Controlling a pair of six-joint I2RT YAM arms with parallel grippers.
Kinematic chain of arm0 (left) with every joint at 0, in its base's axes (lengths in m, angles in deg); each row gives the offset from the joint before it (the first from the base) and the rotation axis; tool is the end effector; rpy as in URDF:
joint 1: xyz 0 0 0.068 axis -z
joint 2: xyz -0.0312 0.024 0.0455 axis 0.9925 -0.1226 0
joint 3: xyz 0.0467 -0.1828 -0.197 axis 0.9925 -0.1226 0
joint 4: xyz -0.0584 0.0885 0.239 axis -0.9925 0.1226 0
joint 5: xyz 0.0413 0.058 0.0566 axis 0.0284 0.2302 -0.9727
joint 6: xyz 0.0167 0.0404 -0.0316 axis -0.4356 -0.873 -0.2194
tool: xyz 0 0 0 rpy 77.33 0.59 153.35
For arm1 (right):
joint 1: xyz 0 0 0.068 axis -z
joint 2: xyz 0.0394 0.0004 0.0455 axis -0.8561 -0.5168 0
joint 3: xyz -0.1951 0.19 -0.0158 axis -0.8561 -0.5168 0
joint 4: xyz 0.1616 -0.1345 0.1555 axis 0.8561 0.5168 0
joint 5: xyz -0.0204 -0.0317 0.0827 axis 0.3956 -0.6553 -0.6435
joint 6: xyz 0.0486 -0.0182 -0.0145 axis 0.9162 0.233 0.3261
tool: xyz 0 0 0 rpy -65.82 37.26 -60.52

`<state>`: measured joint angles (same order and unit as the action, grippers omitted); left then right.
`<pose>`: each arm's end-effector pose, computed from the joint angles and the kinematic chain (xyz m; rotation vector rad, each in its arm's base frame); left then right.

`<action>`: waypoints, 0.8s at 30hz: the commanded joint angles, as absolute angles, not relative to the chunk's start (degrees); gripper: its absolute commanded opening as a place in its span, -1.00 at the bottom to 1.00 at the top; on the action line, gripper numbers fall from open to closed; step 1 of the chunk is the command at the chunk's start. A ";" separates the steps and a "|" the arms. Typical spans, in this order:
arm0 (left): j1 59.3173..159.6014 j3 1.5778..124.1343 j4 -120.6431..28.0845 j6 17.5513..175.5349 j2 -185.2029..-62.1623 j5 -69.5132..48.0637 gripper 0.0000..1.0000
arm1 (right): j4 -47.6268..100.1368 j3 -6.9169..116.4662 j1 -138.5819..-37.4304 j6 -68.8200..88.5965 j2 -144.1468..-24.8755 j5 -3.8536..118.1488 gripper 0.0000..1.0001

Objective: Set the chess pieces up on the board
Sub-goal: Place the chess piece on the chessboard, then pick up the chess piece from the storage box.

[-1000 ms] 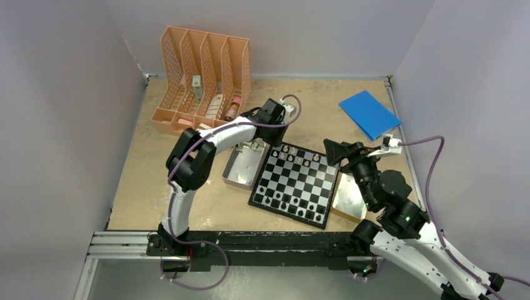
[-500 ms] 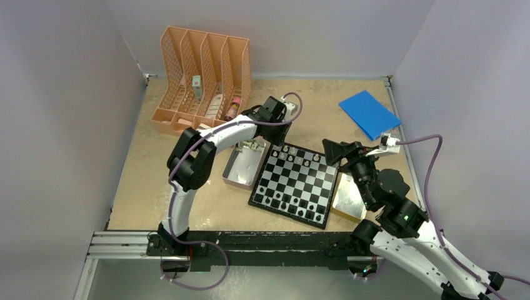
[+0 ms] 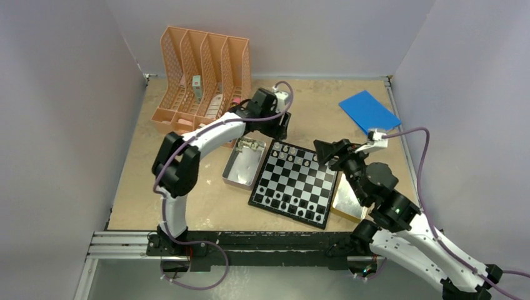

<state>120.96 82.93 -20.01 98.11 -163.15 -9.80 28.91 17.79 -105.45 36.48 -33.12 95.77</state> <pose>0.3551 -0.2846 0.2345 0.6061 2.3869 -0.5992 0.1008 0.0800 0.3521 0.2771 1.5033 0.7276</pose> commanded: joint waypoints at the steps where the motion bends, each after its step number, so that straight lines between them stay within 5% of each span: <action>1: 116.59 78.43 -26.61 101.89 -151.97 -4.55 0.22 | 26.18 21.02 -105.64 36.23 -37.14 93.09 0.50; 11: 108.45 60.13 -28.73 101.38 -125.34 -3.47 0.43 | 18.15 23.47 -105.64 36.89 -50.98 85.39 0.34; 24: 108.45 39.46 -20.51 94.77 -92.94 -9.90 0.43 | 13.54 40.15 -106.67 39.37 -86.90 80.18 -0.17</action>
<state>108.48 42.46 -23.88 97.43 -97.47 -7.85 17.78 33.73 -105.73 38.67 -80.71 81.87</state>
